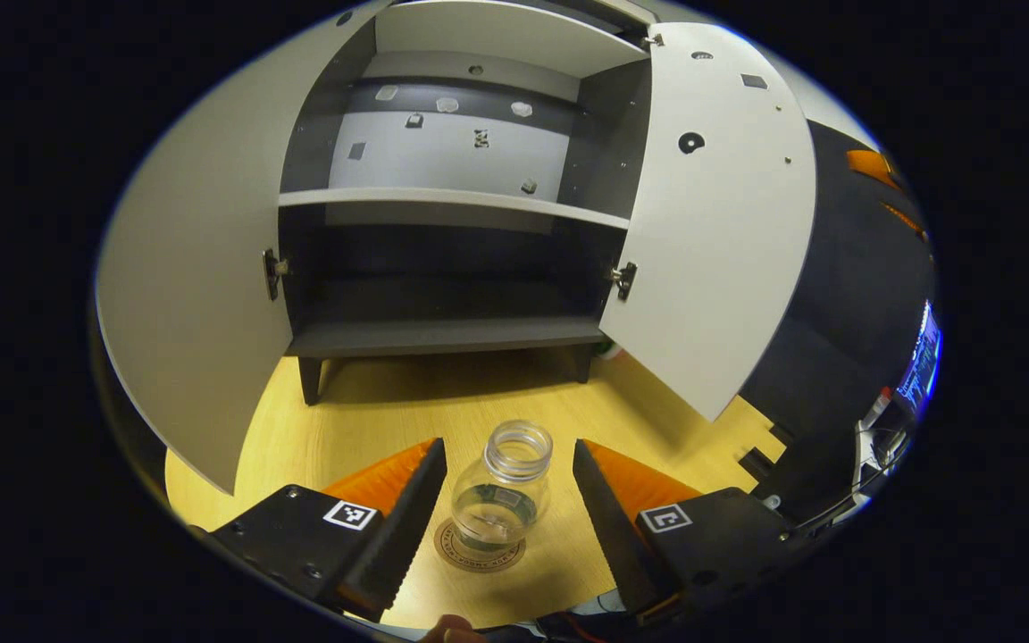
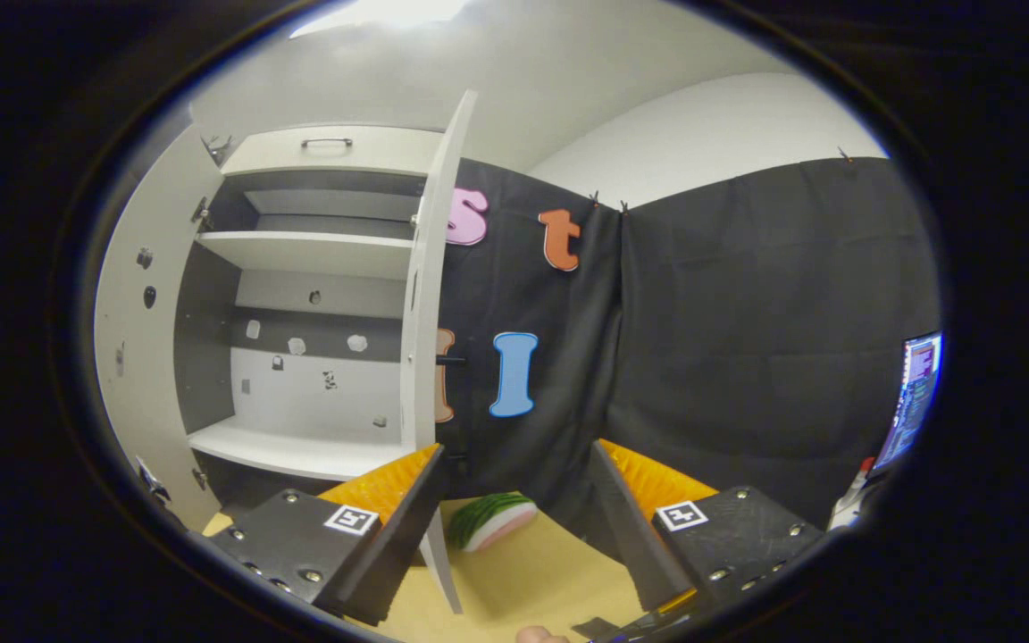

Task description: Grasp the bottle in the cabinet with the left hand and place it on the coaster, then close the right door with the right hand and the left door with the left hand.

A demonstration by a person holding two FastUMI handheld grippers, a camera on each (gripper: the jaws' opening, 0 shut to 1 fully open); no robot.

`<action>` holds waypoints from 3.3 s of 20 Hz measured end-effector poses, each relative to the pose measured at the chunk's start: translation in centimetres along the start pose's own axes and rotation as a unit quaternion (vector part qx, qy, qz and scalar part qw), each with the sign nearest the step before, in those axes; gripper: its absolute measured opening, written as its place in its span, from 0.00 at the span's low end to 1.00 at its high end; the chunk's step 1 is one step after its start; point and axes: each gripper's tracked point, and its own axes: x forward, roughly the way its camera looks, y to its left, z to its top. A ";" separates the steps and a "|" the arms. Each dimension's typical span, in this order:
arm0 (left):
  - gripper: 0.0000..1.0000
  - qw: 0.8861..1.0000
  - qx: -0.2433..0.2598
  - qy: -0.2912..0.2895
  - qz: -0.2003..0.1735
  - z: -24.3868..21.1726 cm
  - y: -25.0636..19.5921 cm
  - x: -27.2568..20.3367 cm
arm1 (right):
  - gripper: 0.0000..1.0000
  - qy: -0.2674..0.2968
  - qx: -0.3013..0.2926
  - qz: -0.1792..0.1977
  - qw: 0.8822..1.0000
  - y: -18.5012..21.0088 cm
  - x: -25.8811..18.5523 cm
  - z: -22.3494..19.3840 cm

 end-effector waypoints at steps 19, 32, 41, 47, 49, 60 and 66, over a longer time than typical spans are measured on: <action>0.97 0.965 -0.006 -0.228 0.126 25.2 2.8 -12.9 | 0.96 -0.043 -0.019 0.029 0.998 0.8 7.8 3.0; 0.96 0.963 -0.004 -0.229 0.144 24.6 3.0 -14.4 | 0.96 -0.039 -0.006 0.109 0.993 3.9 7.6 3.0; 0.93 0.956 -0.018 -0.226 0.187 23.0 5.4 -16.8 | 0.93 -0.041 0.018 0.205 0.978 10.9 6.8 3.1; 0.96 0.950 -0.052 -0.215 0.220 21.1 7.9 -18.2 | 0.93 -0.024 0.045 0.242 0.969 14.4 7.4 2.8; 0.96 0.948 -0.060 -0.214 0.228 20.8 8.6 -18.7 | 0.96 -0.014 0.058 0.263 0.963 16.2 7.7 2.7; 0.96 0.934 -0.074 -0.216 0.275 19.9 11.4 -20.7 | 0.99 0.039 0.104 0.354 0.929 25.2 9.8 1.9; 0.96 0.926 -0.080 -0.220 0.296 19.7 12.5 -21.7 | 0.99 0.053 0.102 0.353 0.928 27.4 11.0 1.6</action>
